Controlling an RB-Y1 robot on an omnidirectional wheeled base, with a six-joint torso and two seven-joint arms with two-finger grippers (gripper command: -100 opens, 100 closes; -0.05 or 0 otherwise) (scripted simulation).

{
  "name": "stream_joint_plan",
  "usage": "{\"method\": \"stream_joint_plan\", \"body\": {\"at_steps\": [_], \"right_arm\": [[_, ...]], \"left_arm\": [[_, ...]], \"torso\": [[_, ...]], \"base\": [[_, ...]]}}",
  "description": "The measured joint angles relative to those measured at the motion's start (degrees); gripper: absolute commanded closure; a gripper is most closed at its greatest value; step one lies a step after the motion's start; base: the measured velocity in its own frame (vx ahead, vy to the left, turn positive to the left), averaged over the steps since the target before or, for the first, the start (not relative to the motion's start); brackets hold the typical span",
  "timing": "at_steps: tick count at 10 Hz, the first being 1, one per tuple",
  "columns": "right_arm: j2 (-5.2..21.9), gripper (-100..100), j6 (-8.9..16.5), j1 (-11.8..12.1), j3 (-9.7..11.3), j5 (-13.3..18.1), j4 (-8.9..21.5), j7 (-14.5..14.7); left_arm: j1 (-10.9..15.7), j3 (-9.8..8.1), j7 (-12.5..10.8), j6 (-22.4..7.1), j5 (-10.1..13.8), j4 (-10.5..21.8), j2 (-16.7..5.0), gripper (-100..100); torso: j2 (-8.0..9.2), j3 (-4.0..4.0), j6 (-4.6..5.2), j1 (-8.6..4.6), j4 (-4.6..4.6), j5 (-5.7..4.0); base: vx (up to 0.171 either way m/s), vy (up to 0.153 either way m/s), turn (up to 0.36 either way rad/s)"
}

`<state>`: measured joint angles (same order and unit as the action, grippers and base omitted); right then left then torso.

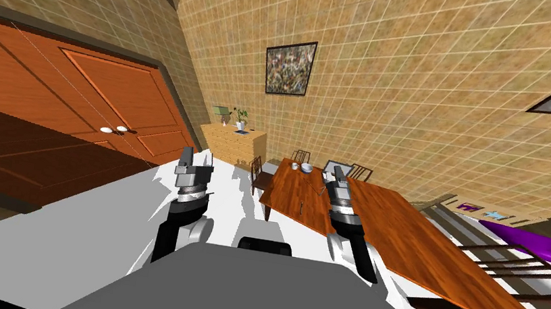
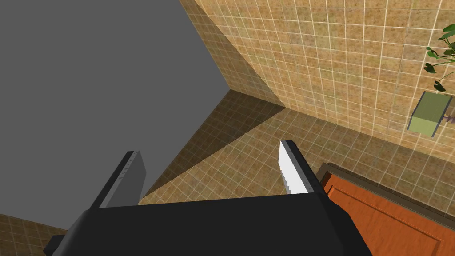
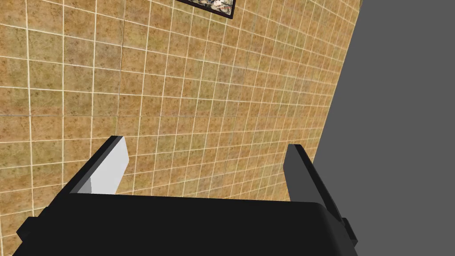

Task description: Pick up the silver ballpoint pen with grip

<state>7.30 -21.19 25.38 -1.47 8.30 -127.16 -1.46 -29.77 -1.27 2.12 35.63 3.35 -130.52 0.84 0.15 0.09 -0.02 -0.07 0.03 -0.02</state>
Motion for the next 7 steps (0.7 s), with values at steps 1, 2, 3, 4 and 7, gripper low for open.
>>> {"method": "stream_joint_plan", "body": {"at_steps": [1, 2, 3, 4, 7], "right_arm": [[0.52, -100, 0.82, -0.85, -0.03, 0.28, 0.91, 0.07], [1.13, -100, 1.83, -1.99, 0.09, 0.80, 2.31, 0.27], [1.20, -100, 2.08, -2.70, 0.29, 1.18, 3.81, 0.56], [1.95, -100, 2.63, -3.46, 0.26, 1.57, 5.42, 0.68], [3.26, -100, 5.71, -6.70, 0.96, 3.39, 9.97, 1.54]], "left_arm": [[-0.01, -0.01, 0.00, 0.00, 0.00, 0.00, 0.00, 0], [0.00, 0.00, 0.00, 0.00, 0.00, 0.00, 0.00, 0], [-0.01, -0.01, 0.00, 0.00, 0.00, 0.00, 0.00, 0], [0.00, 0.00, 0.00, 0.00, 0.00, 0.00, 0.00, 0], [0.00, 0.00, 0.00, 0.00, 0.00, 0.00, 0.00, 0]], "torso": [[-0.02, -0.01, 0.03, 0.02, 0.00, 0.00], [-0.02, -0.01, 0.00, 0.04, 0.00, 0.01], [-0.06, -0.03, 0.04, 0.04, -0.01, 0.01], [-0.07, -0.04, 0.01, 0.05, -0.01, 0.01], [-0.05, -0.03, 0.01, 0.03, -0.01, 0.01]], "base": [[-0.043, -0.002, 0.196], [-0.030, -0.004, 0.115], [-0.030, 0.003, 0.214], [-0.044, -0.004, 0.411], [-0.034, -0.007, 0.161]]}}
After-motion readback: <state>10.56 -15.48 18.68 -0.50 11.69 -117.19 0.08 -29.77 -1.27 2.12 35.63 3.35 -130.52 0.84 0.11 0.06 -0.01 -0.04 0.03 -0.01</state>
